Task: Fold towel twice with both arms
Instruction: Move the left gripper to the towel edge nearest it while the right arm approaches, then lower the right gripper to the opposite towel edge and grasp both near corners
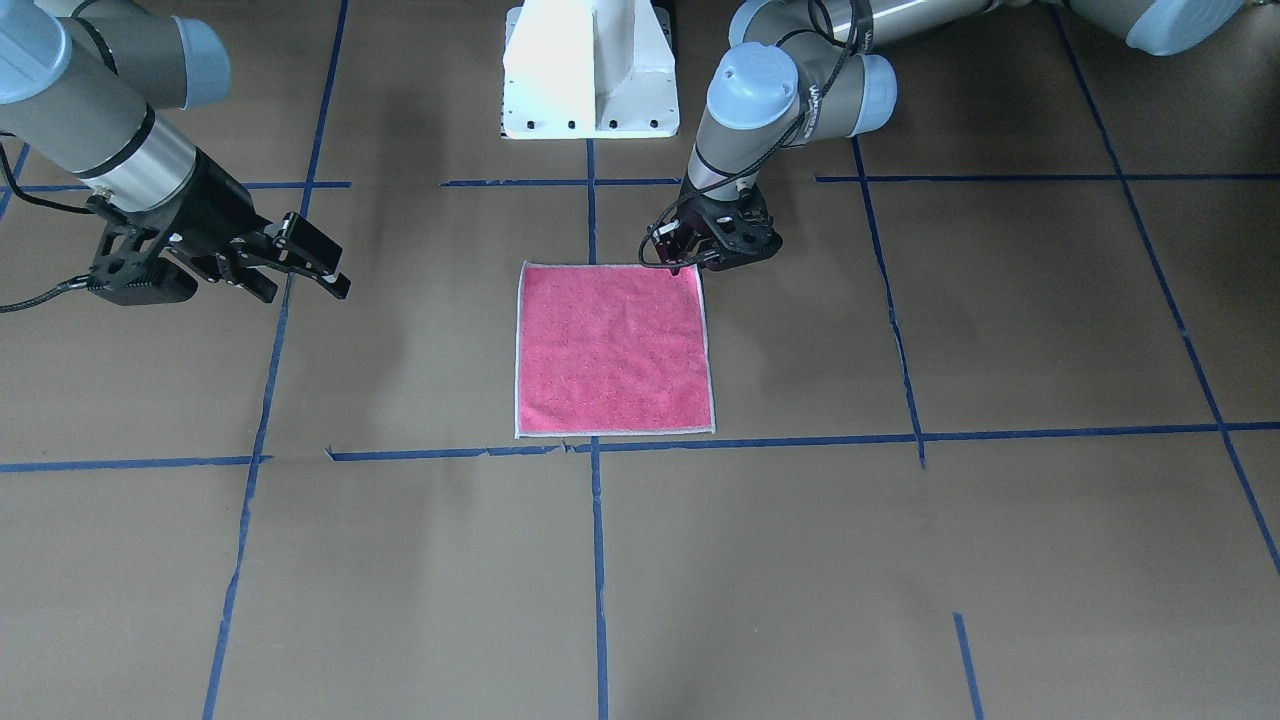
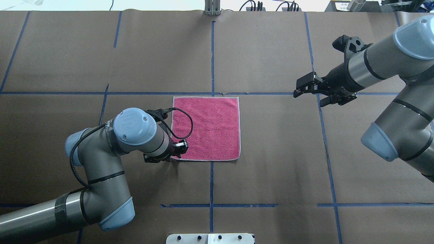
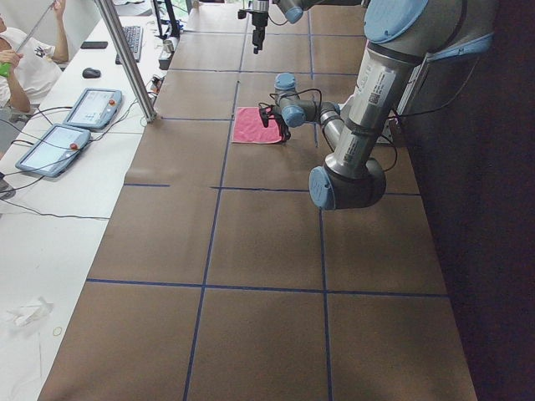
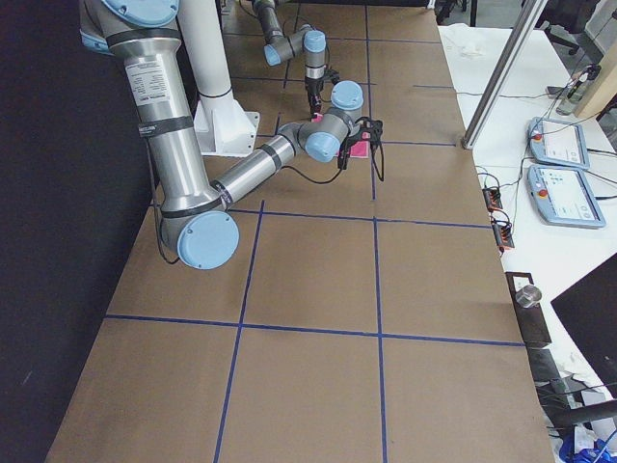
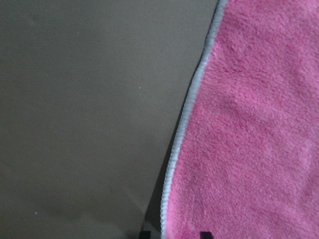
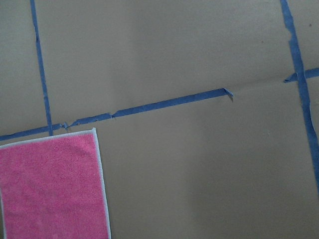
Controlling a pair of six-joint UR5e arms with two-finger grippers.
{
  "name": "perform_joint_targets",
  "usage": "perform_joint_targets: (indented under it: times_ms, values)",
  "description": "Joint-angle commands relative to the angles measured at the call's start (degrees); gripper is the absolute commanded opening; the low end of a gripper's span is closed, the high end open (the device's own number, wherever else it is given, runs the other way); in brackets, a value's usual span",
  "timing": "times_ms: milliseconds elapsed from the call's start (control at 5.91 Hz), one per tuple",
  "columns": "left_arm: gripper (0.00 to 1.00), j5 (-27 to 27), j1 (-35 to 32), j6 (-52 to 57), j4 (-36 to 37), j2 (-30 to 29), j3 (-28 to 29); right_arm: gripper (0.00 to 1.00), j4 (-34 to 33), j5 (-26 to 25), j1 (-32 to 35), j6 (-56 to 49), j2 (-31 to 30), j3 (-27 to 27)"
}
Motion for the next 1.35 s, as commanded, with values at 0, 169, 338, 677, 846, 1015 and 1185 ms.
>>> perform_joint_targets:
  times_ms: [0, 169, 338, 677, 846, 1015, 1185]
  values:
    - [0.42, 0.0, -0.1, 0.4, 0.1, 0.3, 0.0, 1.00, 0.0, 0.0, -0.2, 0.3, 0.2, 0.0]
    - [0.32, 0.0, -0.1, 0.2, 0.1, 0.5, 0.0, 1.00, 0.0, -0.1, -0.2, 0.3, 0.2, 0.0]
    - [0.16, 0.0, -0.1, 0.1, 0.1, 0.5, -0.1, 1.00, 0.0, -0.1, -0.5, 0.3, 0.1, -0.1]
    - [0.00, 0.0, -0.1, 0.0, 0.0, 0.4, -0.6, 1.00, -0.1, -3.3, -3.9, 1.3, 0.2, -0.2]
    - [0.00, 0.0, -0.2, 0.0, 0.0, 0.3, -1.0, 1.00, -0.2, -7.0, -8.0, 4.7, 1.7, -0.4]
    - [0.00, -0.1, -0.4, 0.0, 0.0, 0.2, -1.2, 1.00, -2.6, -12.2, -13.1, 8.4, 4.0, -0.6]
    - [0.00, -0.1, -0.6, 0.0, 0.0, 0.1, -1.2, 1.00, -6.4, -19.3, -19.0, 13.6, 9.6, -3.3]
